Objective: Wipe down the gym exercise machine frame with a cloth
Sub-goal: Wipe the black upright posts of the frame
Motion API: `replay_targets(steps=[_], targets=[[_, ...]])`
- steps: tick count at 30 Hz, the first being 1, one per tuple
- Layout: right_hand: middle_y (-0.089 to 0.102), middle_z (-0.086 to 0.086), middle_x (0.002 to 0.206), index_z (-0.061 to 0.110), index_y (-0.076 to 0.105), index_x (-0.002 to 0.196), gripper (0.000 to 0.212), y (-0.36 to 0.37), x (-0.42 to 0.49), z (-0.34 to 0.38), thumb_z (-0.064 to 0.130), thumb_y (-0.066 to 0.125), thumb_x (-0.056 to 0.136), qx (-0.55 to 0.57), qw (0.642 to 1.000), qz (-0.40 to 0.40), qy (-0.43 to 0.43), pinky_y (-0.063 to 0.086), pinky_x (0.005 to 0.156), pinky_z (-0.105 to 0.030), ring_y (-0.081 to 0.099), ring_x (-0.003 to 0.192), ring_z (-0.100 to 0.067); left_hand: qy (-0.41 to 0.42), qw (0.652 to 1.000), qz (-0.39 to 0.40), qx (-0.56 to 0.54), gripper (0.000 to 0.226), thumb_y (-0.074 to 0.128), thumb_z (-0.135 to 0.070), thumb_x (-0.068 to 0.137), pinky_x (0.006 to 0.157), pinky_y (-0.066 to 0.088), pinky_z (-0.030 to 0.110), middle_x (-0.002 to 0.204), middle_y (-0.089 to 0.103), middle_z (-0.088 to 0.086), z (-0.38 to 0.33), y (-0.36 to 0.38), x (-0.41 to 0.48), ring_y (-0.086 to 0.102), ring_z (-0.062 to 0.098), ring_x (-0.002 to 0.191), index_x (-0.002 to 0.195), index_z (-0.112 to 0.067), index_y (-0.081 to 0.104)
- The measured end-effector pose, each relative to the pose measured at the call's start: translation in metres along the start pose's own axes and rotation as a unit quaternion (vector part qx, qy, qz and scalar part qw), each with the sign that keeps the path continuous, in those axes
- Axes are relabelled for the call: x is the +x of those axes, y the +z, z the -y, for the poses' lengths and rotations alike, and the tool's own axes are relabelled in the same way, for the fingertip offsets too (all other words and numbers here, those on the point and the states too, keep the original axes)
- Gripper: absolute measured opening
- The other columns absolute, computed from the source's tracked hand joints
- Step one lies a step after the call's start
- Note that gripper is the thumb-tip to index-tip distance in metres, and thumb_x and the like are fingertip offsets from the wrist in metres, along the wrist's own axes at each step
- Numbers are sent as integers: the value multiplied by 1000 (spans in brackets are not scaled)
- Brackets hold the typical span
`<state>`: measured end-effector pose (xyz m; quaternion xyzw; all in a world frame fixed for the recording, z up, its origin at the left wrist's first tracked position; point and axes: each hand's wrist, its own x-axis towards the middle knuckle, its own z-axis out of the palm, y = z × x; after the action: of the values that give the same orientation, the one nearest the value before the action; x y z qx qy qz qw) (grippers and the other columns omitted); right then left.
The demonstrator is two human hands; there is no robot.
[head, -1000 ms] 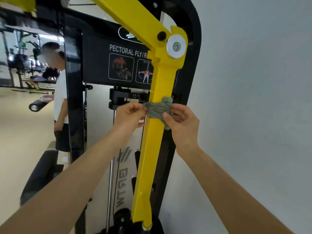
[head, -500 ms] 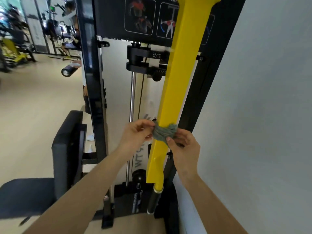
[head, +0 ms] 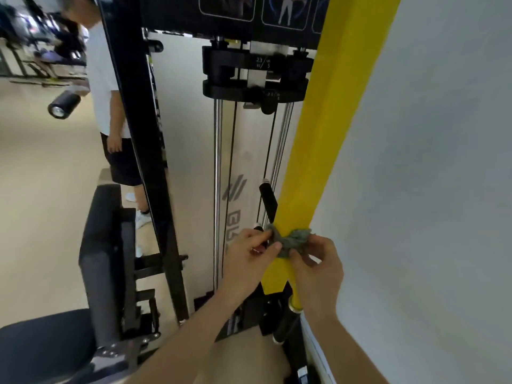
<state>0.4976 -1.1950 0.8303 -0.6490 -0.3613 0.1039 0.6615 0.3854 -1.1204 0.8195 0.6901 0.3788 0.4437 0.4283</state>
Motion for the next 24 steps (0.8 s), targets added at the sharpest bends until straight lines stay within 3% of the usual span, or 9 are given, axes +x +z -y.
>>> replay_targets(steps=[3,7,11,15,19,22,24], targets=[[70,1,102,16,66,106,32,12,-7,10,-5,74,82,8,998,-66,3,56,78,-16,68,93,-9,18,999,35,-19,38,73,-20,91,80,51,16,106,58,2,-1,-6,9,61,5,90,128,-12,68],[66,4,108,19,65,108,39,26,-6,27,-7,74,80,-1,992,-125,-22,56,82,-19,66,95,-10,53,996,41,-62,45,76,-16,89,82,56,23,106,59,0,-8,-8,25,65,14,93,133,-14,64],[65,4,110,17,66,113,42,33,-3,43,-8,74,80,-42,985,-150,-68,56,83,-20,65,96,-9,72,992,37,-96,39,76,-10,88,78,52,13,106,65,-1,-19,-10,37,66,4,89,125,-12,69],[63,-3,106,14,66,109,39,37,-6,38,-10,73,79,-102,976,-156,-108,58,81,-26,64,93,-12,65,992,53,-93,15,75,-10,88,77,55,19,93,73,-7,-14,-9,39,69,5,83,101,-18,76],[63,3,97,10,70,99,34,40,-19,14,-10,74,72,-195,969,-126,-83,59,80,-41,64,88,-20,28,993,109,-39,12,74,-8,86,79,59,28,82,71,-9,18,-6,37,71,12,81,97,-12,79],[66,7,92,9,76,92,26,33,-24,4,-8,75,72,-232,963,-91,-102,55,83,-29,63,83,-14,-21,983,175,-44,11,75,-6,87,82,60,41,83,75,4,43,-7,27,72,17,80,97,-6,78],[71,3,91,10,77,90,21,27,-27,2,-5,75,76,-252,958,-58,-127,46,82,-9,63,81,-12,-32,978,194,-65,8,74,-6,88,76,58,29,79,74,-3,55,-8,15,69,5,74,95,-6,78]])
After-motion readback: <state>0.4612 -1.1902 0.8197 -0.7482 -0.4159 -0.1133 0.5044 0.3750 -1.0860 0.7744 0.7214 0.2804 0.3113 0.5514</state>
